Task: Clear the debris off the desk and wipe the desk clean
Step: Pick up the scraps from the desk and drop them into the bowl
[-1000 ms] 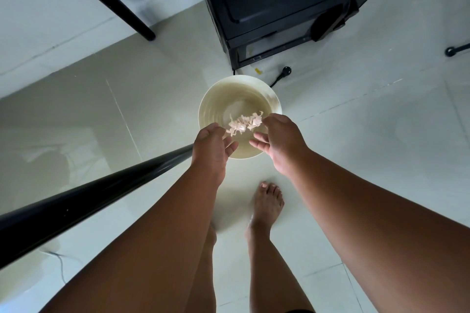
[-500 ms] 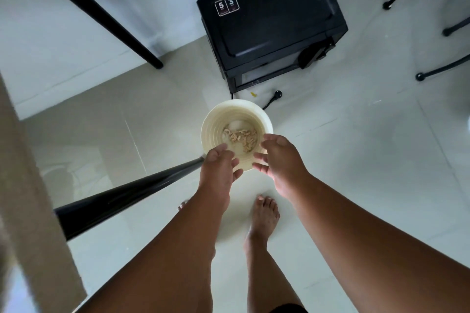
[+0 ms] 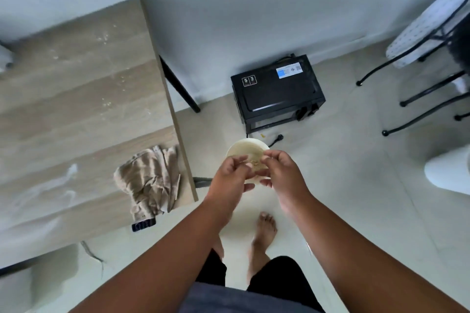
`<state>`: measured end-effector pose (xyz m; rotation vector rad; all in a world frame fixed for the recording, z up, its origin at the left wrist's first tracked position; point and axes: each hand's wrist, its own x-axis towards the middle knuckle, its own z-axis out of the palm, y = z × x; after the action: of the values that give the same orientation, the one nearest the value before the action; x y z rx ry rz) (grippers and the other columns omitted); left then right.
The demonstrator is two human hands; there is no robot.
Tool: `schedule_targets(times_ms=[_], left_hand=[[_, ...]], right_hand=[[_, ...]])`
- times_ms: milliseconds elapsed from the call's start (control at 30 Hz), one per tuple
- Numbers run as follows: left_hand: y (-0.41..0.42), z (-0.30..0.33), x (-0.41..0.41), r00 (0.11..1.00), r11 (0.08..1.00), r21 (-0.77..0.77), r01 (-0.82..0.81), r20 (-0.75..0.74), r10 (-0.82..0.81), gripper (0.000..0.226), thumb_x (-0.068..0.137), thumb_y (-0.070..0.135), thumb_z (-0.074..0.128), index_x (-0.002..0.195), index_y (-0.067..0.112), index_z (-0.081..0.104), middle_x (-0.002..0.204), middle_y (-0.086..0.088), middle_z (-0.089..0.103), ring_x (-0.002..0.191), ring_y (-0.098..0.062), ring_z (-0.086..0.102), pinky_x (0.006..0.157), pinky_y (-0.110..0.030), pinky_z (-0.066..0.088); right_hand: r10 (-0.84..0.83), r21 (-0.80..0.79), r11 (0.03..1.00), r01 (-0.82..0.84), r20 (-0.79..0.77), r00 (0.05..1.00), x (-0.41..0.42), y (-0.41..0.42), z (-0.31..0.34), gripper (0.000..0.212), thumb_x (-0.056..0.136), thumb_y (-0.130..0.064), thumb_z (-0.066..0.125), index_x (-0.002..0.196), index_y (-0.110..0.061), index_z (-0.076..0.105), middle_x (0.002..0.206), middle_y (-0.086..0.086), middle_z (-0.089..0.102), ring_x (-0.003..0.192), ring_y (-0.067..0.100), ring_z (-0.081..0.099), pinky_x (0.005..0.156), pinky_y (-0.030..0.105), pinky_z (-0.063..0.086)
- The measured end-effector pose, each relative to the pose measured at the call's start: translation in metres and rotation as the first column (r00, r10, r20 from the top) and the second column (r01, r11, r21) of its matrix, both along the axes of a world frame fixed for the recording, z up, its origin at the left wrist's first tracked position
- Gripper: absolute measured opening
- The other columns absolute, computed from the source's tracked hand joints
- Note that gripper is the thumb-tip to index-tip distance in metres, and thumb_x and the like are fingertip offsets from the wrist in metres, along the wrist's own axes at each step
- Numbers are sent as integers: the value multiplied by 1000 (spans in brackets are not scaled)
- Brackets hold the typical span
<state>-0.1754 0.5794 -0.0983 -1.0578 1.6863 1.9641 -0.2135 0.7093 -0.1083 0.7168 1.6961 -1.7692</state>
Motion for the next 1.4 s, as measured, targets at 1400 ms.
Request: schedule_targets(times_ms=[1400], left_hand=[[-543,94,368,842,729,-435,-528,-156,517,29,67,61,62,94,50,63,82,14,69,75,-10,67,70,-38,55]], right_hand=[[825,380,560,-736,-340,452,208,-521,107,8,97,-18,63,97,-25,66,91,1,70,67,9,70,68,38,58]])
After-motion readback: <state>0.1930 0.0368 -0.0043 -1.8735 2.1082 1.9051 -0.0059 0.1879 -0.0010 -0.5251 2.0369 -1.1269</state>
